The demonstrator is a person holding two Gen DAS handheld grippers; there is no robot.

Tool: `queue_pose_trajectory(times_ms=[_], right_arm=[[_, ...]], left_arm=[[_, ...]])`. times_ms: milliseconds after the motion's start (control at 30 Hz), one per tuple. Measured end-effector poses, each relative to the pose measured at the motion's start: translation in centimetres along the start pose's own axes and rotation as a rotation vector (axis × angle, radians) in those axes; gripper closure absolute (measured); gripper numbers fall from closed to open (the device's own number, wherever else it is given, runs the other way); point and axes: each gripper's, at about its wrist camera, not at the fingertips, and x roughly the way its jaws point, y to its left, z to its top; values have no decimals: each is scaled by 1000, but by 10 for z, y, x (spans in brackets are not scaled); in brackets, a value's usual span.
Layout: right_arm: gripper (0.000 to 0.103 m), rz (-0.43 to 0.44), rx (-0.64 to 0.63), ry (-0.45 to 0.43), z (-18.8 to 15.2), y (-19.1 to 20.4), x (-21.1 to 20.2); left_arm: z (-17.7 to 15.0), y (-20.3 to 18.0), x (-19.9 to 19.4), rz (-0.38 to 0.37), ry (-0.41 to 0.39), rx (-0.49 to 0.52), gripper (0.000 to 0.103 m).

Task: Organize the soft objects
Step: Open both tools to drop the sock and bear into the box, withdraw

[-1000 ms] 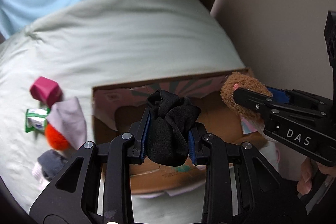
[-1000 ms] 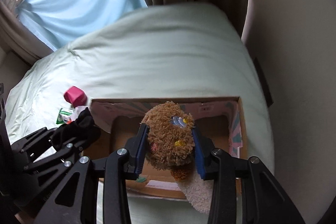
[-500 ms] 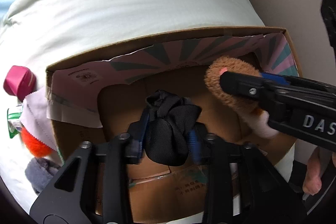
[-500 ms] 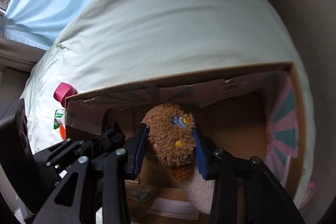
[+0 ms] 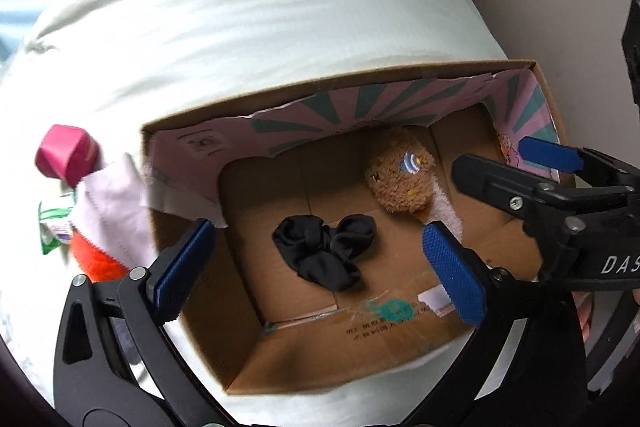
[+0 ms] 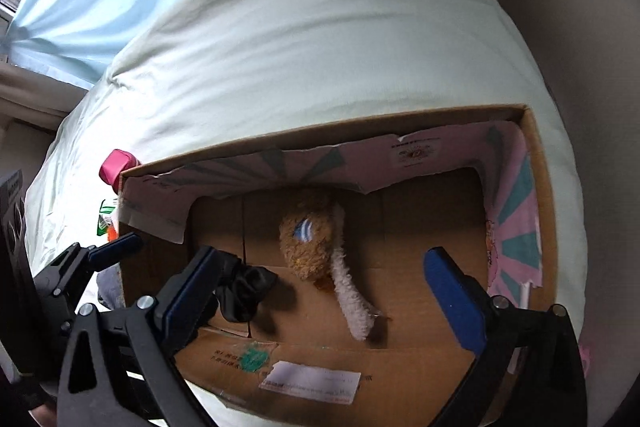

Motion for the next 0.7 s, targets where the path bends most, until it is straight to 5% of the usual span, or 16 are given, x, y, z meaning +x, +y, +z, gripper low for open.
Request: queue_pose_trajectory(times_ms=[333,700], right_arm=[[2,-48,-50,-104,-14,23,-60],[2,-43,-120,-272,-49,75,-175]], left_arm=[[-21,-7,-75,-2,-123,-27,0],[-65,6,-198,32,-319,-60,0]])
